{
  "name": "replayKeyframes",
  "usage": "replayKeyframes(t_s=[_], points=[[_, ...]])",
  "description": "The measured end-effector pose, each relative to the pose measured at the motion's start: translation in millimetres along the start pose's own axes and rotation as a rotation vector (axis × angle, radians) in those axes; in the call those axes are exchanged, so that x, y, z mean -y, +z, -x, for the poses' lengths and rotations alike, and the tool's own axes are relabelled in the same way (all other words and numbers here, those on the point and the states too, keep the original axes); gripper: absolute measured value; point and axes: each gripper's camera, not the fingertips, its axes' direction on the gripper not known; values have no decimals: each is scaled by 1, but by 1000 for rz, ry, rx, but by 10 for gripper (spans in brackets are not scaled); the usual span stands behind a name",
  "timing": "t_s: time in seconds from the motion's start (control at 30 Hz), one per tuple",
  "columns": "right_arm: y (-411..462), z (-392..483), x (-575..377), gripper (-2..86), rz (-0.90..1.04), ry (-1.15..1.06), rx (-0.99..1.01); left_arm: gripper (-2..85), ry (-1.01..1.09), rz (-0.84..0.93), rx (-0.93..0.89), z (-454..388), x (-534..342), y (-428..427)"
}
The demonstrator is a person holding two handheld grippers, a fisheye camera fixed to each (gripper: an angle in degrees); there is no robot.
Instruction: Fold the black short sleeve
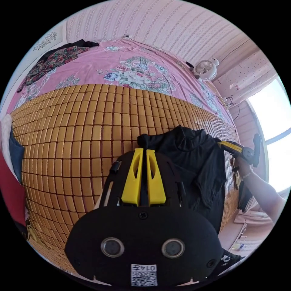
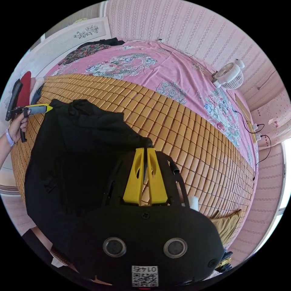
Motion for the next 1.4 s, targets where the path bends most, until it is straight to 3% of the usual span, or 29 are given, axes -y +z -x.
replayKeyframes(t_s=[0.3, 0.47, 0.6, 0.67, 0.83, 0.93, 1.2, 1.4], points=[[-102, -39, -19, 4, -258, 65, 170, -8, 159, -179, -114, -14, -16, -81], [-175, -25, -117, 8, -353, -20, 285, -5, 318, -181, -192, -16, -94, -133], [-195, 2, -215, 13, -261, -50, 412, 11, 310, -68, -354, -7, -202, -150], [-182, 30, -280, 21, -123, -12, 498, 29, 244, 16, -374, -2, -255, -142], [-130, 75, -377, 57, 192, 140, 516, 47, 10, 272, -236, 21, -373, -101], [-136, 93, -385, 64, 176, 130, 492, 46, -49, 285, -221, 18, -399, -97], [-147, 177, -347, 65, -16, -80, 468, 49, 269, 193, -262, -89, -390, -55], [-132, 239, -362, 57, 102, -263, 423, 41, 415, 267, -244, -131, -428, -18]])
